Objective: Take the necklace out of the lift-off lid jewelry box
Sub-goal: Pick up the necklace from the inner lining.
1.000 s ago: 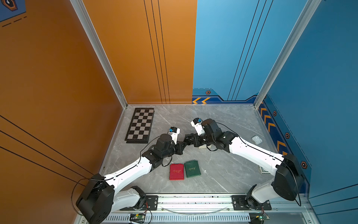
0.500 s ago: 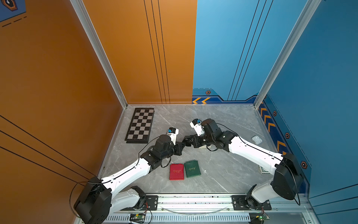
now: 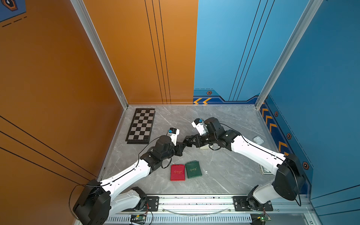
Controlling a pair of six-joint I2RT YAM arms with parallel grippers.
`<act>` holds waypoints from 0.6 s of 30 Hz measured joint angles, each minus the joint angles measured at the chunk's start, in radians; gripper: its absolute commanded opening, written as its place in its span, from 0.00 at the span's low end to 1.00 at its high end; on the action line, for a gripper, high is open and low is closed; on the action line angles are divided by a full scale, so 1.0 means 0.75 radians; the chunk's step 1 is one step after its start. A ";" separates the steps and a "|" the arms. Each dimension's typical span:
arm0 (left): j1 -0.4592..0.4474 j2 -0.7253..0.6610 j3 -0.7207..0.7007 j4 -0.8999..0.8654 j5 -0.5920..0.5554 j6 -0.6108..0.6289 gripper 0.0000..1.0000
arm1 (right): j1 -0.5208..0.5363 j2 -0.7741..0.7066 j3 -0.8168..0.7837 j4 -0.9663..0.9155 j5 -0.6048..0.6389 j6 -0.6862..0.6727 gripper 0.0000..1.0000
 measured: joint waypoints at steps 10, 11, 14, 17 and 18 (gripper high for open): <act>0.000 -0.008 -0.012 0.015 0.000 0.001 0.00 | -0.045 0.025 0.015 -0.020 -0.122 0.012 0.07; 0.000 -0.008 -0.013 0.014 -0.001 0.001 0.00 | -0.050 0.029 0.015 -0.021 -0.134 0.012 0.07; 0.000 -0.008 -0.014 0.011 0.000 0.006 0.00 | -0.062 0.036 0.015 -0.028 -0.166 0.012 0.07; 0.000 -0.015 -0.015 0.010 0.000 0.016 0.00 | -0.070 0.036 0.015 -0.032 -0.191 0.011 0.08; 0.000 -0.017 -0.015 0.010 0.000 0.020 0.00 | -0.072 0.036 0.015 -0.032 -0.196 0.012 0.08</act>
